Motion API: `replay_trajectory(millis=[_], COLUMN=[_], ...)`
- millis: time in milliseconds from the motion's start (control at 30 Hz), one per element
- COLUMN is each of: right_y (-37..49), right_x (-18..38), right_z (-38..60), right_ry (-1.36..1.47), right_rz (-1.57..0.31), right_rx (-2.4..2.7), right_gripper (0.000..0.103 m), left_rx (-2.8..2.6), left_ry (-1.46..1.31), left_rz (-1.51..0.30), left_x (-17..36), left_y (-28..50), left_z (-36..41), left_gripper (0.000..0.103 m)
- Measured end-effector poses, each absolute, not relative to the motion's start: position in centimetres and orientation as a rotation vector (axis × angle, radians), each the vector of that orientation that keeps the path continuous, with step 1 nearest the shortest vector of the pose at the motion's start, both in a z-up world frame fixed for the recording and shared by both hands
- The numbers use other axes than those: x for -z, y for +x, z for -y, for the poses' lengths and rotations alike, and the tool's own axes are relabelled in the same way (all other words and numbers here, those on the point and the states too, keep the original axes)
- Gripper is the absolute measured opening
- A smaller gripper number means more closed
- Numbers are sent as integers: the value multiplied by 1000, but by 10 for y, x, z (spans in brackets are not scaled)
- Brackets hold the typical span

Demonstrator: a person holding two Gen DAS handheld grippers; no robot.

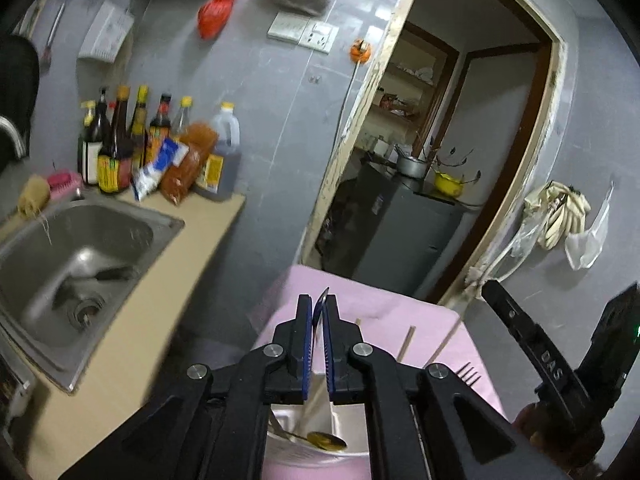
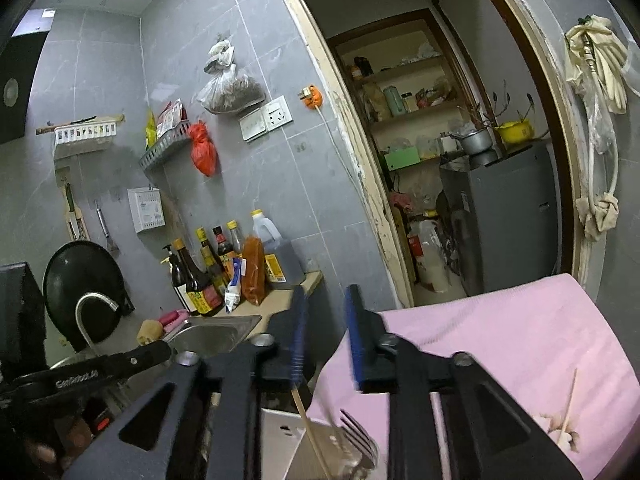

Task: Organize utensils
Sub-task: 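Open both grippers to drop the utensils into the caddy, then move both open grippers back over the remaining utensils on the cloth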

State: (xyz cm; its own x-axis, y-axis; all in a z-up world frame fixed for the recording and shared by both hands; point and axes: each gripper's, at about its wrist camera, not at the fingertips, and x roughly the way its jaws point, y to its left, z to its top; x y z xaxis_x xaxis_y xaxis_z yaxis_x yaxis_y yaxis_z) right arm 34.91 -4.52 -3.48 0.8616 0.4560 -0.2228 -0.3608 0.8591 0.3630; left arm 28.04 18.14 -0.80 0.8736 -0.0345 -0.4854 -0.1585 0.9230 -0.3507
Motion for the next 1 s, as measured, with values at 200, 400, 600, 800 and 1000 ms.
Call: replay_trajectory(millis=[200, 400, 600, 800, 1000], right_y=[328, 306, 280, 263, 255], right_x=[17, -8, -25, -28, -23], right_z=[73, 104, 138, 182, 231], right_ry=[308, 269, 221, 181, 179], right_rz=[-261, -198, -150, -153, -181], right_rx=[-391, -326, -245, -157, -80], right_gripper=[52, 76, 101, 101, 101], left_rx=[-53, -31, 0, 27, 69], left_ry=[-402, -330, -275, -226, -194], left_rz=[-451, -395, -328, -283, -295], left_x=[-3, -22, -39, -43, -33], left_y=[270, 262, 252, 243, 241], left_z=[-176, -150, -114, -70, -24], left_gripper=[45, 60, 87, 97, 98])
